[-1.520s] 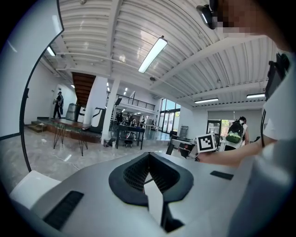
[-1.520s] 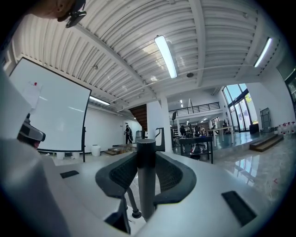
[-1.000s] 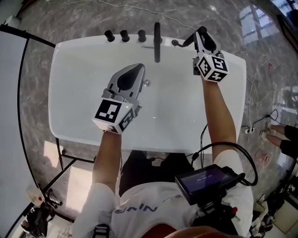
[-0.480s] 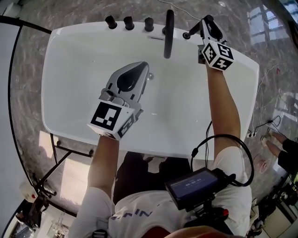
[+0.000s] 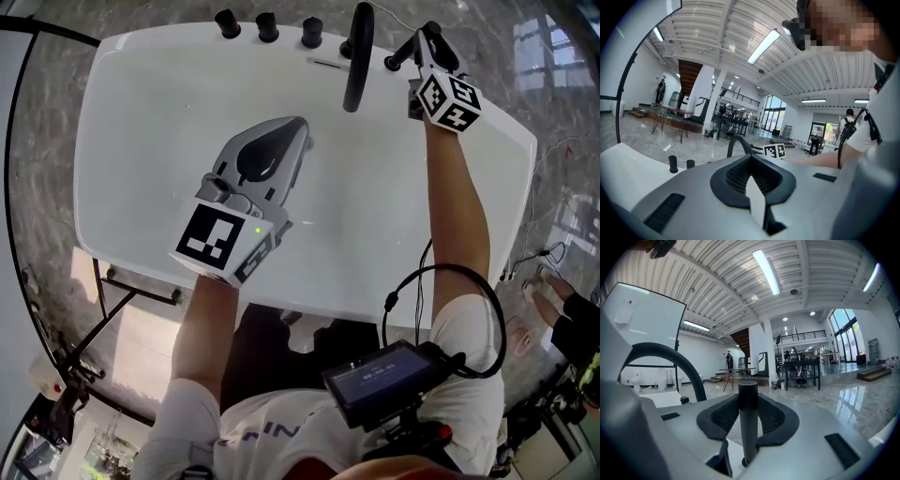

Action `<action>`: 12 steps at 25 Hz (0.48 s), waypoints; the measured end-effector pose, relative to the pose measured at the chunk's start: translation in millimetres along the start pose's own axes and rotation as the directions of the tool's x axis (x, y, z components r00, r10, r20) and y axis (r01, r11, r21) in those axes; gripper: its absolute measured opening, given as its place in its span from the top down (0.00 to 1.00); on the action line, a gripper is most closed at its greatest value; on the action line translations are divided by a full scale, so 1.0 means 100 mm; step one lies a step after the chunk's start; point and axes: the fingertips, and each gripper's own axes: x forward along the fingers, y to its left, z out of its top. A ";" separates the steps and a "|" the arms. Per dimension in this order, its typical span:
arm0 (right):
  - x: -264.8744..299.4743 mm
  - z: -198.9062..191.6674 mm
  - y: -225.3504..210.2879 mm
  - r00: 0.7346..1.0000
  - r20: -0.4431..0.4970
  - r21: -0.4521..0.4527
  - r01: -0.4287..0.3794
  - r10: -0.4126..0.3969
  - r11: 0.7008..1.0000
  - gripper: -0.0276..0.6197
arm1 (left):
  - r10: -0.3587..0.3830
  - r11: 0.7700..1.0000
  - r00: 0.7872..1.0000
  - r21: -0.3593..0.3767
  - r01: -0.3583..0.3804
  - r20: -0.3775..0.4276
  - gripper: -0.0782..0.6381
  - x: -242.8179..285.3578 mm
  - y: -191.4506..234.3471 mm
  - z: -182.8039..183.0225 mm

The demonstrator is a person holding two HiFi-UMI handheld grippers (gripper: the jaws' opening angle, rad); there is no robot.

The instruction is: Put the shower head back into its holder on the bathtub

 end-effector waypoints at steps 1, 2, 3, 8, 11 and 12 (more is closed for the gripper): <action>0.01 -0.02 0.00 1.000 -0.002 0.001 0.000 0.000 1.000 0.77 | 0.001 1.000 1.000 -0.001 -0.001 -0.004 0.87 0.00 0.01 -0.02; 0.02 -0.04 0.00 1.000 -0.005 0.001 0.000 0.000 1.000 0.77 | 0.003 1.000 1.000 -0.002 -0.003 -0.007 0.87 -0.01 0.02 -0.04; 0.03 -0.06 0.00 1.000 -0.008 0.000 0.000 0.000 1.000 0.77 | 0.004 1.000 1.000 -0.003 -0.004 -0.011 0.87 -0.01 0.03 -0.06; 0.04 -0.20 0.00 0.999 -0.035 -0.009 0.001 -0.001 1.000 0.77 | 0.004 1.000 1.000 0.000 -0.004 -0.022 0.87 -0.01 0.06 -0.09; 0.04 -0.27 0.03 0.999 -0.048 -0.016 0.003 -0.004 1.000 0.77 | 0.005 1.000 1.000 -0.007 -0.005 -0.023 0.87 -0.04 0.07 -0.09; 0.04 -0.27 0.04 0.999 -0.049 -0.017 0.007 -0.007 1.000 0.77 | 0.004 1.000 1.000 -0.010 -0.005 -0.026 0.87 -0.05 0.06 -0.10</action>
